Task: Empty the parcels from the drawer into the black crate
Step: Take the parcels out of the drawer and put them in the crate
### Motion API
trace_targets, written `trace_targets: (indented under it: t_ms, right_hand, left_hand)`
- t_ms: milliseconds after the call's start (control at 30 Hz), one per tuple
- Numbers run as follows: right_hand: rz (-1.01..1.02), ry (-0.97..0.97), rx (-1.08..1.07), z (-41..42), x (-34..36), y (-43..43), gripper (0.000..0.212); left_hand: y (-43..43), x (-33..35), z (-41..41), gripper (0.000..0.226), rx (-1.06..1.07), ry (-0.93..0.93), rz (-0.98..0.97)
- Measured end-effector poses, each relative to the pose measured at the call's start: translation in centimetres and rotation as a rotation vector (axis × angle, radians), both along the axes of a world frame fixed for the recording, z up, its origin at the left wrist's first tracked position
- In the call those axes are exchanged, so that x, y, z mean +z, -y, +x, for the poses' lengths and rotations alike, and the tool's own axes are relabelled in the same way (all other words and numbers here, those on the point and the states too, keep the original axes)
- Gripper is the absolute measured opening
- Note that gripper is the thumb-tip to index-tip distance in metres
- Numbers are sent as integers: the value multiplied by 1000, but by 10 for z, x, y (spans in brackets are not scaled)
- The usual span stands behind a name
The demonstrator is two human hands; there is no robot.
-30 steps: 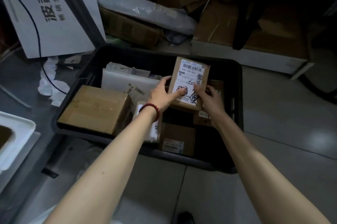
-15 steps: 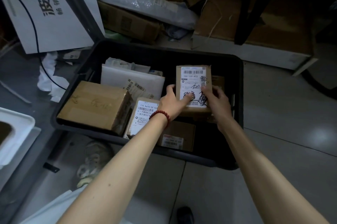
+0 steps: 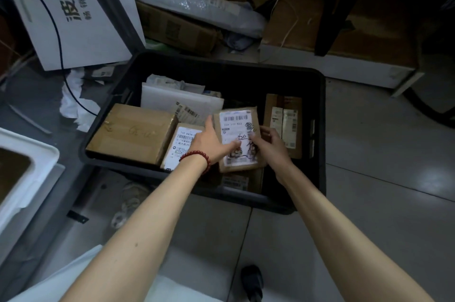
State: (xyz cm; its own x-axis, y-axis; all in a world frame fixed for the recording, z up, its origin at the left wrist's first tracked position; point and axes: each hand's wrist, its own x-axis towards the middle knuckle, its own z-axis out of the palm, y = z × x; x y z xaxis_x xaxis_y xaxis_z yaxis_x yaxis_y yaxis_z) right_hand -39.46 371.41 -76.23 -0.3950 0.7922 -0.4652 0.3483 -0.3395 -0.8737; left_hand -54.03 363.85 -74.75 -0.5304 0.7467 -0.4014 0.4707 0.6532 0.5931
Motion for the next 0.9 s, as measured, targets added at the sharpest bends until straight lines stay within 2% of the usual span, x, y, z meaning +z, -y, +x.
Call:
trace_targets:
  t_ms: [67,133,233,300,367,400,467,533,567,667,800,900]
  right_hand:
    - [66,9,69,8,7,-9,38]
    - [82,30,137,16,11,-18,35]
    - [36,79,206,30,8,-23,31]
    - [1,89,229,37,1,-19,31]
    - [-15,64,222,39,-7,-14,33]
    - [-14,52,203,39,-11,-11,38]
    - [-12,58,127,36,-16,-4,57]
    - [-24,65,16,34,-19,1,71]
    - [-27,71,-24,33,-21,3,71]
    - [-30,181,-86,36,-29,8,58]
    - [-107,224,-77,42,-35,11,43]
    - [-97,231,-59,43,-33,8,38]
  left_hand:
    - [4,-1,5,106,24,113,48]
    - [6,-5,16,98,25,148,78]
    - [5,-8,30,83,-25,94,-51]
    - [2,-4,29,77,-149,-168,-239]
    - [-2,4,24,81,-236,-490,-384]
    - [-4,7,21,85,-266,-589,-421]
    - [-4,4,18,92,-326,-630,-400]
    - [-3,-2,19,101,-378,-506,-290]
    - [-3,-5,22,105,-406,-454,-240]
    - [-3,-14,30,101,-541,-487,-215]
    - [-2,-21,35,84,-568,-546,-161]
    - [-2,-21,39,89,-638,-659,-169]
